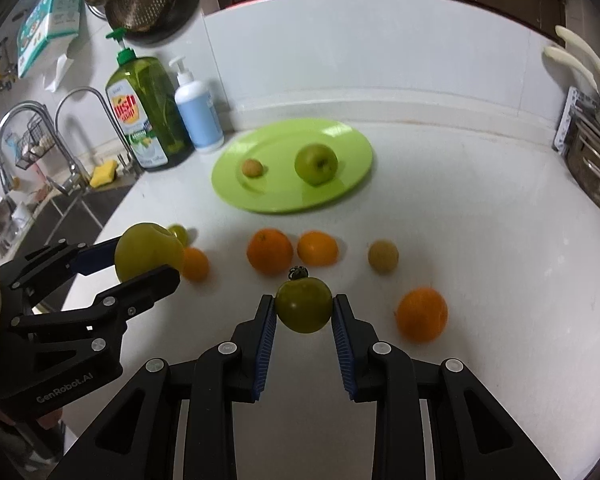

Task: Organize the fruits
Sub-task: 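Carry the yellow pear and green tomato in both grippers over the green plate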

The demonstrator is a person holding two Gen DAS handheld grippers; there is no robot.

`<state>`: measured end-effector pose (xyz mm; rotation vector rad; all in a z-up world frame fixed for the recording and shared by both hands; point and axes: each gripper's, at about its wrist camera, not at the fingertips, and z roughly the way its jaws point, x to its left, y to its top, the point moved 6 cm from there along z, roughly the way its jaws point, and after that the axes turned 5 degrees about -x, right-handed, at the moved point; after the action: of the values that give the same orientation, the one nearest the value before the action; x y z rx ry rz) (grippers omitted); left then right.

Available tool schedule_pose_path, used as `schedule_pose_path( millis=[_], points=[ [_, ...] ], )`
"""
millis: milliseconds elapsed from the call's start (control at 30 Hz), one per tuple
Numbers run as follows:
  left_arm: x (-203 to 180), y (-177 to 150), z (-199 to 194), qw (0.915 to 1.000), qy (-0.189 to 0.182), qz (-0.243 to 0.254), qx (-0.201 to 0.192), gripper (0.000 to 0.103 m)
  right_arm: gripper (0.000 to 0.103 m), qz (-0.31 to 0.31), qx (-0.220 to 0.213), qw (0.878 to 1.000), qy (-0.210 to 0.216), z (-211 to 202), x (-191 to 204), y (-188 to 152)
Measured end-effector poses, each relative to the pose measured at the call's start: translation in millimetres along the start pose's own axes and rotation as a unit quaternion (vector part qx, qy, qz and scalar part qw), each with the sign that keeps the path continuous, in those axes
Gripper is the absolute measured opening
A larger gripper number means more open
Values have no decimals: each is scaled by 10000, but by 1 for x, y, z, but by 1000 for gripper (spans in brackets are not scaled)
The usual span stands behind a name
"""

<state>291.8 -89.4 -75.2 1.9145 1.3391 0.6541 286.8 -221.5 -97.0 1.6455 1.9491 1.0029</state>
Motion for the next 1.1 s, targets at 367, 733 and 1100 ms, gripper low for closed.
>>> schedule_pose_path(
  millis=[367,733,1100],
  points=[
    [14,34,-3,9995,56,70,-297,49,30,-196,-395,9990,-21,-3,8,41],
    [30,69,11,9994,31,9,-353,49,30,-297,-528,9981,79,11,12,80],
    [47,109,36,9992,124,101,-378,49,30,-412,-510,9978,58,38,4,123]
  ],
)
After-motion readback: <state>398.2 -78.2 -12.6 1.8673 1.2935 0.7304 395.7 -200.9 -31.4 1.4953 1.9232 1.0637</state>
